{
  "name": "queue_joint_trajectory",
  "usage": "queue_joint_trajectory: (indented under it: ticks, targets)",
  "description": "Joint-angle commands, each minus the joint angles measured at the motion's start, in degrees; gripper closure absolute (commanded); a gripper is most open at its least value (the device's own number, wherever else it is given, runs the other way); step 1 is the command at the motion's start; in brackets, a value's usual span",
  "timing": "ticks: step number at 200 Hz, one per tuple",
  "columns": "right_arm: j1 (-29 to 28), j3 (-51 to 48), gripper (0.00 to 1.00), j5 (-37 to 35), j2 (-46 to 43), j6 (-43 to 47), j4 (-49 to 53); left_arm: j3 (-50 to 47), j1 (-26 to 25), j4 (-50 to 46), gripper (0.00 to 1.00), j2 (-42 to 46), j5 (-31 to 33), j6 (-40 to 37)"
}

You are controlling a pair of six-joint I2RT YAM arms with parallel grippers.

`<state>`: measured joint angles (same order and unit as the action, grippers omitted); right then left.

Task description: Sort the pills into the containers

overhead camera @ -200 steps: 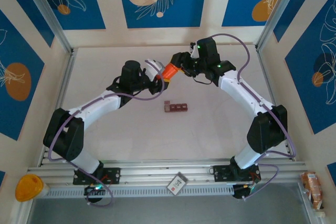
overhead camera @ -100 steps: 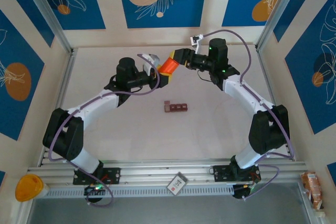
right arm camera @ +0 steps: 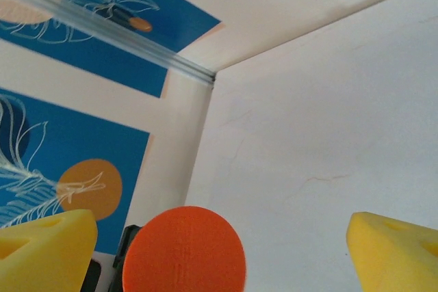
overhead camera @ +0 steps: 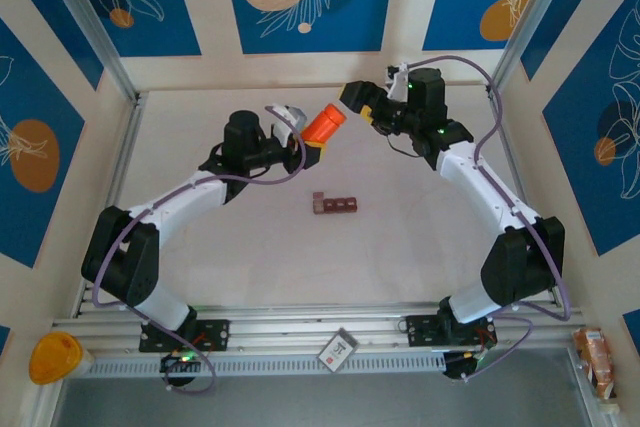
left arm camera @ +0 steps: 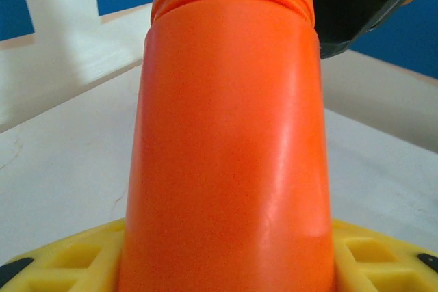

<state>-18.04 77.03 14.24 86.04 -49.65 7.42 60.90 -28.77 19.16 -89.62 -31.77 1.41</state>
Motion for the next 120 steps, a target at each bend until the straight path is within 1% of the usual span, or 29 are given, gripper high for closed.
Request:
queue_joint_trajectory:
  ticks: [1,61,91,120]
  targets:
    - [-1.19,1.55,0.06,-3.29,-0.64,-2.53,4.53,0.37,-0.71,-2.04,1.0,1.91,3.7,-4.54]
    - [-4.84,3.77,0.09,-3.15,2.61,-2.99,5.06,0.55,-1.07,-3.88,1.0,2.05,4.52,-6.43]
    - [-6.17,5.88,0.14,-2.72,4.25,-2.67,6.01,0.88,-1.27,-3.82,1.0,1.56,4.49,-6.43]
    - [-6.74,5.91,0.24,-2.99,4.5,-2.51,6.08,0.69,-1.35,-3.61,1.0,1.62,4.48,-6.42]
